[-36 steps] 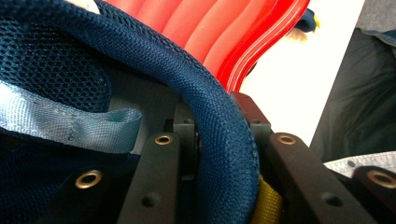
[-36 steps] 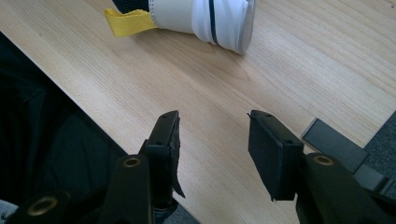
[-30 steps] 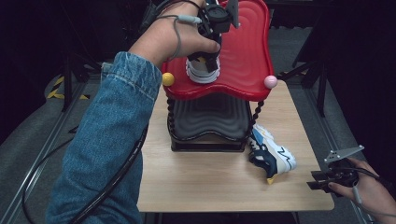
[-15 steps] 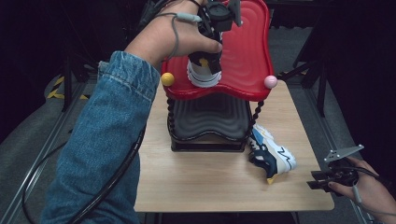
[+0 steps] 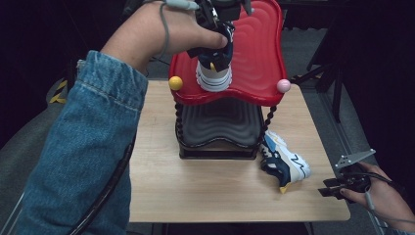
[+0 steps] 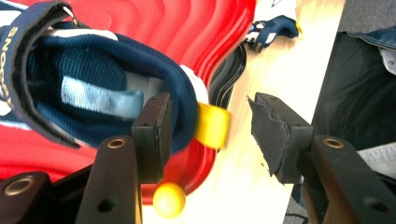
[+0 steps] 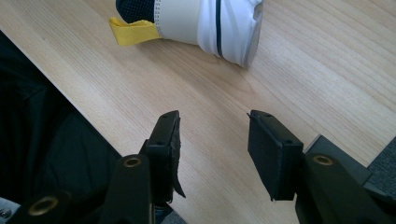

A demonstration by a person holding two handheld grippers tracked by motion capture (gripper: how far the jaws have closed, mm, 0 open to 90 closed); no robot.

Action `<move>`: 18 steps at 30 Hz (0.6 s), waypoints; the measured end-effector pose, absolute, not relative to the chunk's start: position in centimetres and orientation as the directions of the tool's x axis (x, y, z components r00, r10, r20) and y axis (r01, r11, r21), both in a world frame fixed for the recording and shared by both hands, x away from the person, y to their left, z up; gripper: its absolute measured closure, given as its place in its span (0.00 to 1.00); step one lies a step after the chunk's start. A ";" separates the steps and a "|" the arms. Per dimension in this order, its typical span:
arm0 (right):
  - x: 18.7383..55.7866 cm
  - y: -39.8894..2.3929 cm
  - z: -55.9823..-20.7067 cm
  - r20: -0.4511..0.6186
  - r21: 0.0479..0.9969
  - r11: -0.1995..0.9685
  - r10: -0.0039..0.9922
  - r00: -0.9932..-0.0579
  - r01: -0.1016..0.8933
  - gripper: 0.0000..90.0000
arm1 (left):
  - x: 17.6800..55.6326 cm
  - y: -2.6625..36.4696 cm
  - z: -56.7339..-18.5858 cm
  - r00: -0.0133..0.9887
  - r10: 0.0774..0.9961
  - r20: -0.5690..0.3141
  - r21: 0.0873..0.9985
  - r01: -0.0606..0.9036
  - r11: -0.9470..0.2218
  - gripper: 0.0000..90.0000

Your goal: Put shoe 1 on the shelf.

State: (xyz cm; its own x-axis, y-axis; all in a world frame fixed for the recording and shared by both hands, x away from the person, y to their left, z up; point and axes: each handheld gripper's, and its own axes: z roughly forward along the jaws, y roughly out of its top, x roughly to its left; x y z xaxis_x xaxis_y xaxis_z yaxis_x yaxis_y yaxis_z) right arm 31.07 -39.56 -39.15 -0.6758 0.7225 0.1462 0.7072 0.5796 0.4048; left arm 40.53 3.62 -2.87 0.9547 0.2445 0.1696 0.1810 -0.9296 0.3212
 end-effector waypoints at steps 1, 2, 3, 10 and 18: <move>31.1 -39.5 -39.2 0.146 0.403 0.581 0.722 -0.676 0.707 0.61 | 40.3 3.9 -2.7 0.956 0.241 0.166 0.318 0.180 -0.931 0.55; 31.1 -39.4 -39.2 0.149 0.401 0.582 0.721 -0.677 0.708 0.61 | 40.1 4.1 -2.7 0.957 0.240 0.162 0.319 0.179 -0.931 0.55; 31.2 -39.4 -39.2 0.148 0.400 0.583 0.721 -0.677 0.708 0.61 | 40.0 4.3 -2.6 0.958 0.234 0.163 0.318 0.174 -0.932 0.56; 31.4 -39.2 -39.2 0.144 0.400 0.587 0.718 -0.681 0.704 0.61 | 38.8 6.5 -3.0 0.958 0.247 0.146 0.303 0.195 -0.933 0.56; 32.0 -39.0 -39.3 0.142 0.398 0.595 0.712 -0.687 0.698 0.61 | 38.0 9.1 -4.1 0.953 0.274 0.132 0.302 0.225 -0.926 0.55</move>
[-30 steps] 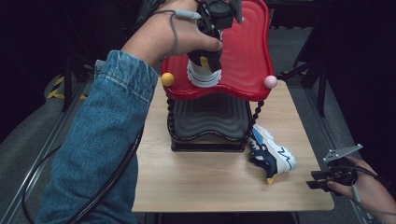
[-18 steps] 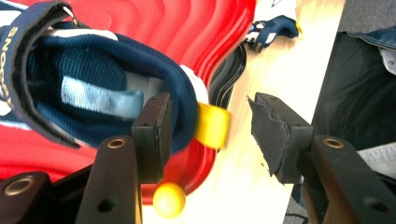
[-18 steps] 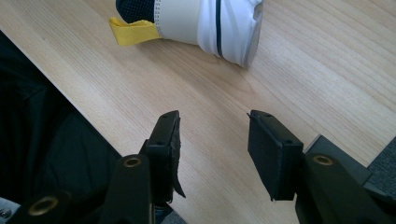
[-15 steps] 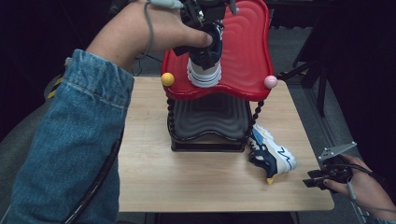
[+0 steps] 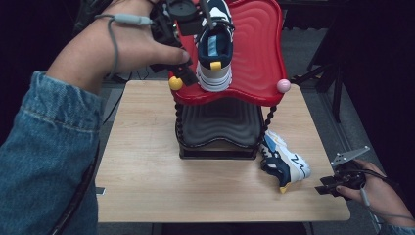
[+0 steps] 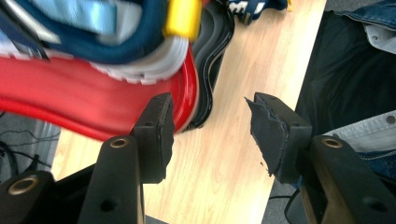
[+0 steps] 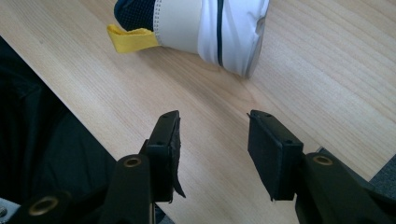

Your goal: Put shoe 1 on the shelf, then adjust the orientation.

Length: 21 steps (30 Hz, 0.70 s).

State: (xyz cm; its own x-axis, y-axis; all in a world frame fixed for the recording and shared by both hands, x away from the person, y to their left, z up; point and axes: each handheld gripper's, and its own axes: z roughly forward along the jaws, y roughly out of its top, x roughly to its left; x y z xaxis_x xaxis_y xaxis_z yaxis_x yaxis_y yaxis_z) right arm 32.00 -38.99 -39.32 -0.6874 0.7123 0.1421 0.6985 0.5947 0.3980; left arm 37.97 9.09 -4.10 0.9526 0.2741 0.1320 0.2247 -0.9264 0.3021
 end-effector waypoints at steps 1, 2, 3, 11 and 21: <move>32.2 -38.8 -39.3 0.141 0.401 0.595 0.711 -0.688 0.697 0.61 | 37.8 9.9 -4.6 0.950 0.285 0.125 0.300 0.237 -0.924 0.55; 32.3 -38.7 -39.3 0.143 0.400 0.595 0.711 -0.688 0.697 0.61 | 37.7 10.4 -4.9 0.949 0.293 0.116 0.298 0.248 -0.922 0.55; 32.3 -38.7 -39.3 0.143 0.400 0.595 0.711 -0.688 0.697 0.61 | 37.7 10.4 -4.9 0.949 0.293 0.116 0.298 0.248 -0.922 0.55; 33.2 -38.2 -39.3 0.137 0.391 0.613 0.699 -0.702 0.687 0.61 | 37.6 13.3 -7.5 0.933 0.350 0.081 0.290 0.314 -0.904 0.55; 34.1 -37.6 -39.4 0.142 0.383 0.624 0.689 -0.711 0.681 0.61 | 38.4 16.4 -12.1 0.918 0.396 0.031 0.302 0.369 -0.879 0.54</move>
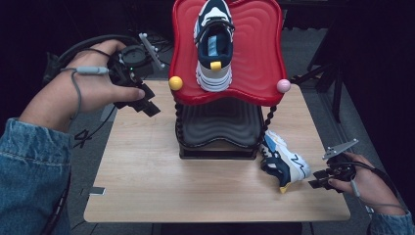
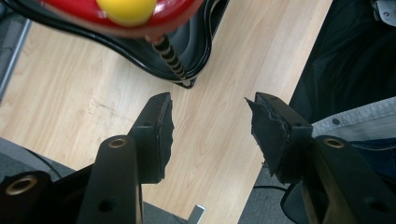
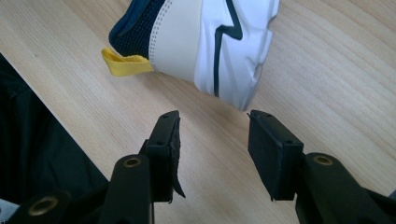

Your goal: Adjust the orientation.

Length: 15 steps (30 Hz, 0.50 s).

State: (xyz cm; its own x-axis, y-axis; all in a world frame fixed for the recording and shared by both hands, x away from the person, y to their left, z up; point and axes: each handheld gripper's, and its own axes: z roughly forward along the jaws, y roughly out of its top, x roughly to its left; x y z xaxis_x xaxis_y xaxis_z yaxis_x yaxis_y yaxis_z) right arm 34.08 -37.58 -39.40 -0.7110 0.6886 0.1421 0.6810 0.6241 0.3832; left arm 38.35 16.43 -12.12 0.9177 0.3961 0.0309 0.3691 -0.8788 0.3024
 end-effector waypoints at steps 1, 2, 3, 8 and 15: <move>34.2 -37.5 -39.4 0.143 0.384 0.625 0.687 -0.712 0.680 0.61 | 38.5 16.7 -12.8 0.917 0.397 0.033 0.306 0.369 -0.878 0.54; 34.3 -37.5 -39.4 0.143 0.384 0.627 0.685 -0.714 0.678 0.61 | 38.6 16.9 -13.3 0.917 0.398 0.030 0.310 0.370 -0.876 0.53; 34.4 -37.4 -39.4 0.143 0.383 0.626 0.686 -0.713 0.679 0.61 | 38.7 17.1 -13.6 0.918 0.395 0.028 0.311 0.368 -0.877 0.52; 34.6 -37.5 -39.7 0.139 0.368 0.624 0.696 -0.705 0.689 0.61 | 39.3 18.0 -15.9 0.917 0.399 0.012 0.309 0.377 -0.873 0.51; 34.9 -37.3 -39.6 0.125 0.362 0.630 0.698 -0.705 0.687 0.61 | 39.7 19.1 -18.5 0.905 0.424 0.024 0.316 0.396 -0.862 0.51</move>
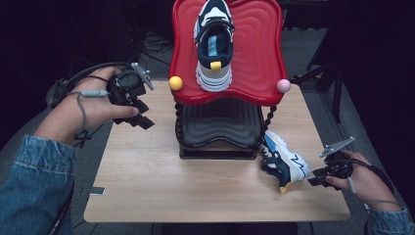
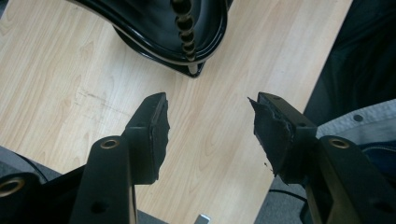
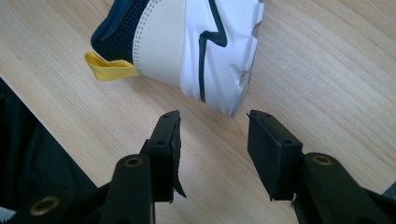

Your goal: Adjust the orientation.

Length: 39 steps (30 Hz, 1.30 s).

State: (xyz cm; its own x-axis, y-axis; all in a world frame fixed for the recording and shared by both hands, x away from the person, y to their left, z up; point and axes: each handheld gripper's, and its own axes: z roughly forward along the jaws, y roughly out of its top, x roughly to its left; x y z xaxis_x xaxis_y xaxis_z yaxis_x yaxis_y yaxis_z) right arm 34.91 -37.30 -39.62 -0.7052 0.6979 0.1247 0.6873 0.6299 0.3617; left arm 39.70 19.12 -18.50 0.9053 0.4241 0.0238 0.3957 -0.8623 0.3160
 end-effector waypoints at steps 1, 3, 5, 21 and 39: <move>35.0 -37.2 -39.7 0.124 0.360 0.633 0.695 -0.708 0.685 0.61 | 39.7 19.2 -19.0 0.905 0.423 0.039 0.318 0.390 -0.864 0.50; 35.2 -37.0 -39.6 0.124 0.356 0.639 0.691 -0.712 0.682 0.61 | 39.9 19.4 -20.2 0.903 0.429 0.030 0.321 0.398 -0.860 0.49; 35.5 -36.9 -39.3 0.104 0.350 0.645 0.694 -0.712 0.680 0.63 | 40.0 19.5 -20.9 0.905 0.423 0.029 0.327 0.392 -0.860 0.49; 39.3 -34.7 -36.7 0.090 0.338 0.683 0.661 -0.745 0.648 0.88 | 40.8 20.9 -25.0 0.882 0.472 -0.003 0.342 0.445 -0.828 0.48; 43.8 -28.5 -35.2 -0.004 0.380 0.729 0.616 -0.787 0.569 1.00 | 40.6 21.7 -28.3 0.865 0.501 -0.026 0.323 0.481 -0.815 0.43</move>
State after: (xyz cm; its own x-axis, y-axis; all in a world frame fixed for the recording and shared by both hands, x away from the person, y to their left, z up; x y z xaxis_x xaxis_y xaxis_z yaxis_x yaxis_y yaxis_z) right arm 43.84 -28.48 -35.23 -0.7874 0.6164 -0.0036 0.5690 0.7291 0.3804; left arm 40.61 21.72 -28.31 0.8652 0.5007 -0.0262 0.4813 -0.8148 0.3232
